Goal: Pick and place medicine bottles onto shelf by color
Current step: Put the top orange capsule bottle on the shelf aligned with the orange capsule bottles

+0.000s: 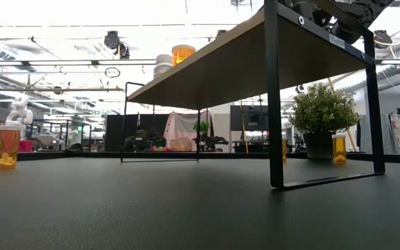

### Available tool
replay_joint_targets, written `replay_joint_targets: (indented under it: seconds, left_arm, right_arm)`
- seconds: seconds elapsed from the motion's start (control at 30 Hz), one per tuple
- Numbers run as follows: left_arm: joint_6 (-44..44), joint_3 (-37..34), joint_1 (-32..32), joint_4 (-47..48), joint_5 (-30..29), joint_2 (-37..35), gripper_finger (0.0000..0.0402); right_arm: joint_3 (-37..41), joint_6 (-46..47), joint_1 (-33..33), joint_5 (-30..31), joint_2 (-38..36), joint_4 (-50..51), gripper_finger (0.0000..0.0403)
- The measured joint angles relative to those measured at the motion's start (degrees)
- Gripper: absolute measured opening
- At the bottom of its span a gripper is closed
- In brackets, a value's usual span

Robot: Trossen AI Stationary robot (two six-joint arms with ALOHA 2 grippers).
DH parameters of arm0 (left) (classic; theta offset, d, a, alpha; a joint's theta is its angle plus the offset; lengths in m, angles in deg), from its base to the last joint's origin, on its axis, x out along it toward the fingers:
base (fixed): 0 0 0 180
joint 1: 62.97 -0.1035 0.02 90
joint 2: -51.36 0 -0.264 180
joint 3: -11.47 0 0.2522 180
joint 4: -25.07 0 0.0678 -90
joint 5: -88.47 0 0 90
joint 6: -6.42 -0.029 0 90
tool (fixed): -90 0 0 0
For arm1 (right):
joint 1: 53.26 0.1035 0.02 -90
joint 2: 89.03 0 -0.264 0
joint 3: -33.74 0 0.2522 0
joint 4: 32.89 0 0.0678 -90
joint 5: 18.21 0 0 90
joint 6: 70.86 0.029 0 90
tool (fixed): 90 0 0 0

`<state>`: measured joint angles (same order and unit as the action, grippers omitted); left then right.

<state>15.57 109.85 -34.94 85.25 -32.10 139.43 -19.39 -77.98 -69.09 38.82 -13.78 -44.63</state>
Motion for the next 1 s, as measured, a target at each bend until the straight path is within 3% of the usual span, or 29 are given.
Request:
replay_joint_targets:
  seconds: [0.7, 1.0]
  left_arm:
    - [0.1, 0.0, 0.0, 0.0, 0.0, 0.0, 0.0328]
    - [0.4, 0.0, 0.0, 0.0, 0.0, 0.0, 0.0328]
  right_arm:
    - [0.0, -1.0, -0.4, 1.6, 0.0, 2.1, 0.02]
    - [0.0, -1.1, -0.4, 1.6, 0.0, 2.3, 0.0235]
